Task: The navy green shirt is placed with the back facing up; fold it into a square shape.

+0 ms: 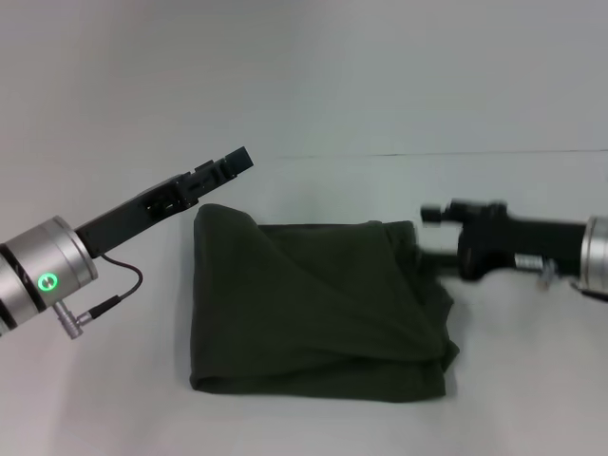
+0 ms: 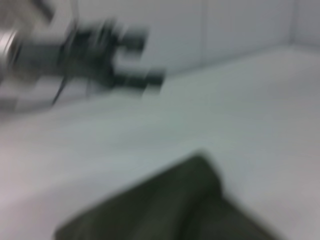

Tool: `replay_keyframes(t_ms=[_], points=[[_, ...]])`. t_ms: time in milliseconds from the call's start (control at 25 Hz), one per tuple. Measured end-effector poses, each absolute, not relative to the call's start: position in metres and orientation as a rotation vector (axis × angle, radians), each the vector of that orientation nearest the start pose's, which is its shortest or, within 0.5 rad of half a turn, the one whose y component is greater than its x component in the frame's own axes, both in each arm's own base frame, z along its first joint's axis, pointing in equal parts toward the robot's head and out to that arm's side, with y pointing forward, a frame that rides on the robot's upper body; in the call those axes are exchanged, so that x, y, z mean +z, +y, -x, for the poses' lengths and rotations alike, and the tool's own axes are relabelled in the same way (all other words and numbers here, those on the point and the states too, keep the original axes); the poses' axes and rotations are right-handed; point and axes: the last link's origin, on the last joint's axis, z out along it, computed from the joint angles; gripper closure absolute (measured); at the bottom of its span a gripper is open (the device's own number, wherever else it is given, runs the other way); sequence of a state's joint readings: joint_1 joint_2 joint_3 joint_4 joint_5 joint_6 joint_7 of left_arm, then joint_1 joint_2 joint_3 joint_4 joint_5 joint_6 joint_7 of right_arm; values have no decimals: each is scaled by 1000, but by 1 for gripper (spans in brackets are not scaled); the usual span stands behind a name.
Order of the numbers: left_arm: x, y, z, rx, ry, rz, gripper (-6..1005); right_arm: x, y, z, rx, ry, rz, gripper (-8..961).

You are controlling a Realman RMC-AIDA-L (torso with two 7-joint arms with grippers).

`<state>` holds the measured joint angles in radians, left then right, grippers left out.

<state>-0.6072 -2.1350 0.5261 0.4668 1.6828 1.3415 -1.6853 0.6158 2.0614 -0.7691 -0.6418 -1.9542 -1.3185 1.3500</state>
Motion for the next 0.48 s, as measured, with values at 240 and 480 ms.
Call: replay_keyframes(t_ms=[240, 480], points=[[-7, 373, 240, -1262, -1241, 2153, 95, -25, 411, -234, 503, 530, 2474, 145], [-7, 373, 239, -1260, -1233, 2161, 94, -59, 427, -243, 280, 561, 2406, 147]])
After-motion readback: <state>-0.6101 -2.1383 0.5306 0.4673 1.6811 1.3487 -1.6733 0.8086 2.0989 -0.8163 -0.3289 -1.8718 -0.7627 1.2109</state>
